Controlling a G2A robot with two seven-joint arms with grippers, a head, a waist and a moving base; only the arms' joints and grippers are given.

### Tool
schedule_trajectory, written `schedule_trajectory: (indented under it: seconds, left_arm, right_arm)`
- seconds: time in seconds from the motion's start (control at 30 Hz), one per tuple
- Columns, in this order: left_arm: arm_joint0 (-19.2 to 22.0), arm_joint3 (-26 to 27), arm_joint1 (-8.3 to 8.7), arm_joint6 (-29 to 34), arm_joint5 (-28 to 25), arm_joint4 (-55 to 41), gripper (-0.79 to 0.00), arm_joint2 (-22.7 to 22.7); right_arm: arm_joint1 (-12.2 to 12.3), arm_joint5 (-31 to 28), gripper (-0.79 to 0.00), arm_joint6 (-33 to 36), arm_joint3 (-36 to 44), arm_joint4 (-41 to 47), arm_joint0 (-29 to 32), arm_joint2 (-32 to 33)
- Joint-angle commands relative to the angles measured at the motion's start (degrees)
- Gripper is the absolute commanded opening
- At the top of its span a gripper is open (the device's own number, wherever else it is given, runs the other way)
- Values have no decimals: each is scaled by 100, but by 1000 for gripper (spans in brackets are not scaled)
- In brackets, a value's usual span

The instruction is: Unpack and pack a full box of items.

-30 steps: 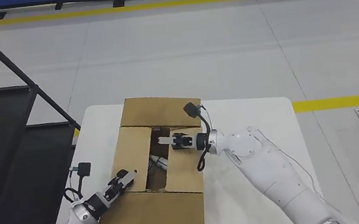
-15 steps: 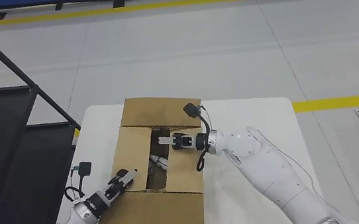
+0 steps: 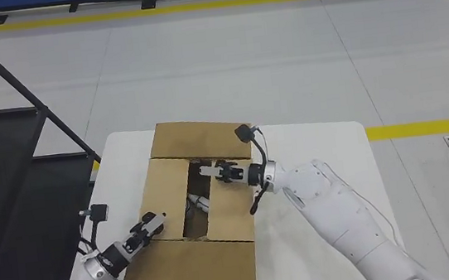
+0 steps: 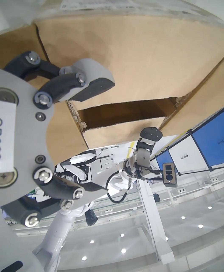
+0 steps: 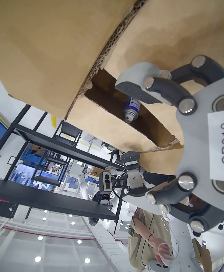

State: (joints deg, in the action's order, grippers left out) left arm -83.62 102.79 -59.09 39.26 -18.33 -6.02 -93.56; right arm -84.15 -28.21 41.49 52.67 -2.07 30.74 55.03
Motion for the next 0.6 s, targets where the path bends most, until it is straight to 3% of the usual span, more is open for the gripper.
schedule_trajectory:
  seconds: [0.0, 0.23, 0.4, 0.57]
  left_arm:
    - [-90, 122, 9, 17, -46, -124, 0, -120]
    - [-531, 296, 71, 276, -342, -751, 0, -998]
    - [-727, -91, 120, 478, -496, -1050, 0, -1683]
    - [-783, -603, 196, 1206, -565, -1108, 0, -2028]
  right_arm:
    - [24, -129, 0, -107, 90, -39, 51, 71]
    - [146, -587, 0, -824, 417, -456, 286, 450]
    - [179, -619, 0, -1045, 504, -594, 380, 553]
    - [179, -619, 0, -1045, 504, -594, 380, 553]
